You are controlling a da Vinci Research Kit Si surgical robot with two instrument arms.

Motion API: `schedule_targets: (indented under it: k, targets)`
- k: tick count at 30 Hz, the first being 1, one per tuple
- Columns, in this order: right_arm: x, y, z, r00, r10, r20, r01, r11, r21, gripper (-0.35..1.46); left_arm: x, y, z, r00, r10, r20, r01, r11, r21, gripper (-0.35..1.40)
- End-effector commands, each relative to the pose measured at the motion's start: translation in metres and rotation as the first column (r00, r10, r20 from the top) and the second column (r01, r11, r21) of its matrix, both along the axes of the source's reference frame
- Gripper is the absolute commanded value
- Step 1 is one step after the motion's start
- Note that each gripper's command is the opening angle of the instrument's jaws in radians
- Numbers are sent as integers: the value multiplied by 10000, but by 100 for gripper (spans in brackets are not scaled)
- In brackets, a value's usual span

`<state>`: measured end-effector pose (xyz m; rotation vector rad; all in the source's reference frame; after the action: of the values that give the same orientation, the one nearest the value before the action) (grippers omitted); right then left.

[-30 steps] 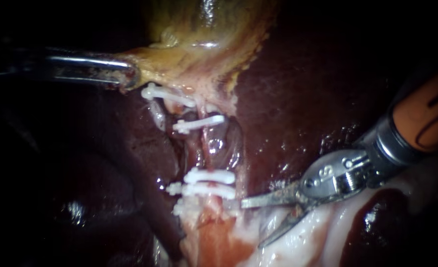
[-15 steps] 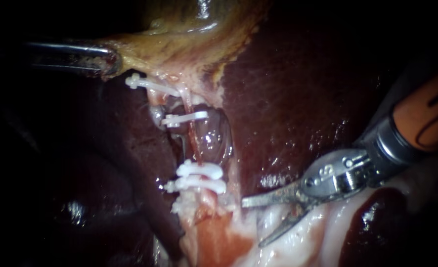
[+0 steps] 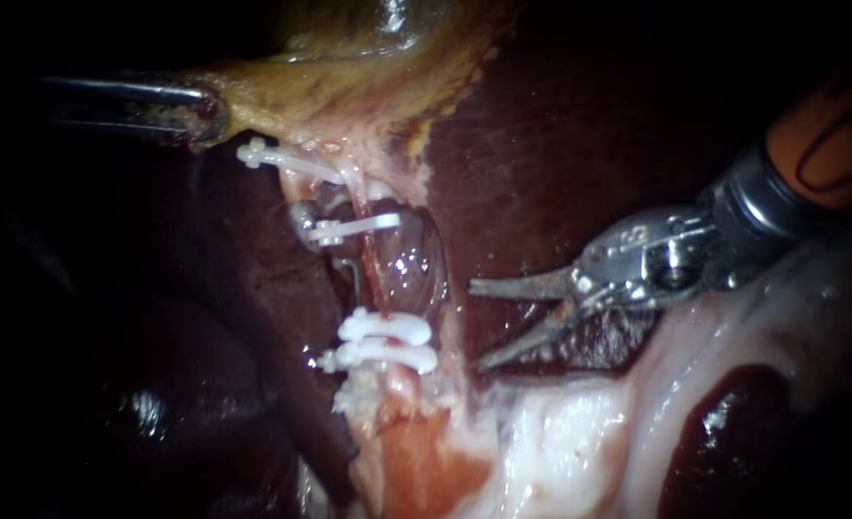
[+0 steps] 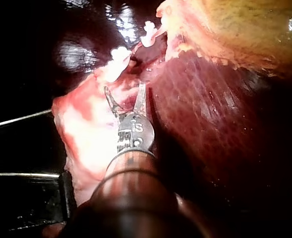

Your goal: Go to the cutting position right tube

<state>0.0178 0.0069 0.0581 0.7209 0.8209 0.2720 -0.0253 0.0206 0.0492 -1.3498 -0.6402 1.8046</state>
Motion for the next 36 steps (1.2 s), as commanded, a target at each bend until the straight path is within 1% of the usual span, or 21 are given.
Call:
schedule_targets:
  k: [1,2,6,8,10,15,17,20,24,26,30,36]
  targets:
    - [4,1,3,9999,111,-24,-111,9999,31,140,0,0,0,10000,-5,-1,5,10000,1,-35]
    - [8,3,4,9998,213,-26,-213,9997,80,140,0,0,0,10000,-6,-1,6,10000,1,-35]
    - [24,7,9,9990,431,72,-433,9988,232,140,-1,0,0,10000,-10,-4,10,10000,0,-35]
    - [34,8,11,9979,644,-60,-641,9971,417,141,-1,0,0,10000,-12,-6,12,10000,-1,-35]
    - [45,8,13,9953,919,-309,-897,9938,663,141,-1,0,0,10000,-13,-6,13,10000,-1,-35]
    - [67,9,16,9902,1321,-457,-1271,9870,988,143,-2,-1,0,10000,-17,-10,17,10000,-3,-35]
    - [76,10,17,9884,1426,-525,-1362,9845,1103,143,-2,-1,1,10000,-19,-11,19,10000,-4,-35]
    - [88,9,22,9865,1504,-645,-1421,9828,1180,143,-3,-1,1,10000,-24,-15,24,10000,-7,-35]
    - [103,5,27,9859,1503,-730,-1405,9822,1245,143,-4,-1,1,10000,-27,-17,27,10000,-8,-35]
    - [109,4,30,9845,1532,-848,-1413,9812,1317,143,-4,-1,1,10000,-30,-19,30,10000,-8,-35]
    - [116,2,33,9822,1561,-1043,-1402,9794,1453,143,-5,0,1,10000,-37,-23,37,10000,-7,-35]
    - [124,2,34,9784,1667,-1219,-1470,9768,1558,143,-6,0,1,10000,-41,-25,41,10000,-8,-35]
